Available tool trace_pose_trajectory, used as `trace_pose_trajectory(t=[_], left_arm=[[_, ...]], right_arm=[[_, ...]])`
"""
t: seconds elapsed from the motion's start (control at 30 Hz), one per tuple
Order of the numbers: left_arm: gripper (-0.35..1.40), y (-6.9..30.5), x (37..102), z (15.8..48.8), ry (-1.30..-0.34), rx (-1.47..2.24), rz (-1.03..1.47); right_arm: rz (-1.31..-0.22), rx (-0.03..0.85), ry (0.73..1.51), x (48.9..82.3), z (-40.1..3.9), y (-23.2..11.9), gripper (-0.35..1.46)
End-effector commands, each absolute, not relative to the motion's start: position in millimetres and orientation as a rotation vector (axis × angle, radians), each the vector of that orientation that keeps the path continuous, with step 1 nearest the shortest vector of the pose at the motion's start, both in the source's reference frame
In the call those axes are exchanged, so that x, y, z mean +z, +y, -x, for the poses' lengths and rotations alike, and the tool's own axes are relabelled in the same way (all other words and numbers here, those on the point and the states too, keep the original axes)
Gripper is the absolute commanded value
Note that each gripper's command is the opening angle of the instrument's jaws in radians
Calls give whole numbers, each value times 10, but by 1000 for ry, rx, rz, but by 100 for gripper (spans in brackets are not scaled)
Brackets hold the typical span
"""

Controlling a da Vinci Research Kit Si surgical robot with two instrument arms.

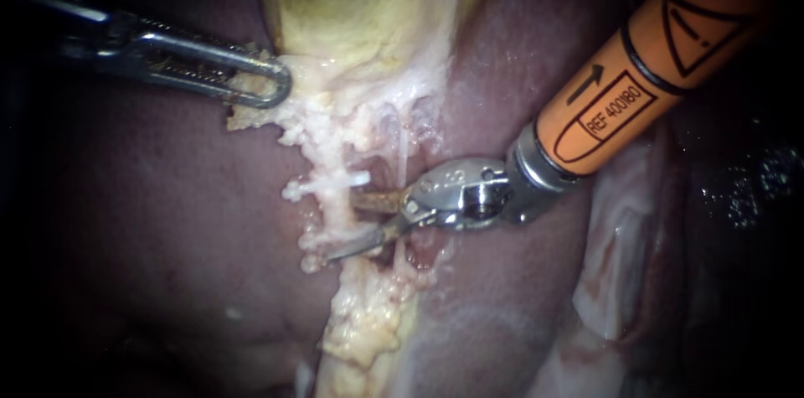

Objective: Go to the cutting position left tube

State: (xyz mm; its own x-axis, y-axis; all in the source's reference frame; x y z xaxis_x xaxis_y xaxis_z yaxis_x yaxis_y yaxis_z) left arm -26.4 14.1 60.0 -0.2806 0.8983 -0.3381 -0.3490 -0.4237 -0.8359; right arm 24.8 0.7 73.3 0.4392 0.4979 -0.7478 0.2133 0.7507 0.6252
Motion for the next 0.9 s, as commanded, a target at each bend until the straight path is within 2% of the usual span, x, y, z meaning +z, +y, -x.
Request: trace_pose_trajectory(t=[0.03, 0.27, 0.9], left_arm=[[-35, 141, 600, 263, -815, 1826, 1054], [-35, 141, 600, 264, -815, 1826, 1054], [-35, 143, 599, 264, -816, 1825, 1053]], right_arm=[[-756, 199, 1142, 733, -249, 7, 140], [-813, 165, 1171, 732, -260, 4, 133], [-832, 235, 1286, 731, -301, 5, 131]])
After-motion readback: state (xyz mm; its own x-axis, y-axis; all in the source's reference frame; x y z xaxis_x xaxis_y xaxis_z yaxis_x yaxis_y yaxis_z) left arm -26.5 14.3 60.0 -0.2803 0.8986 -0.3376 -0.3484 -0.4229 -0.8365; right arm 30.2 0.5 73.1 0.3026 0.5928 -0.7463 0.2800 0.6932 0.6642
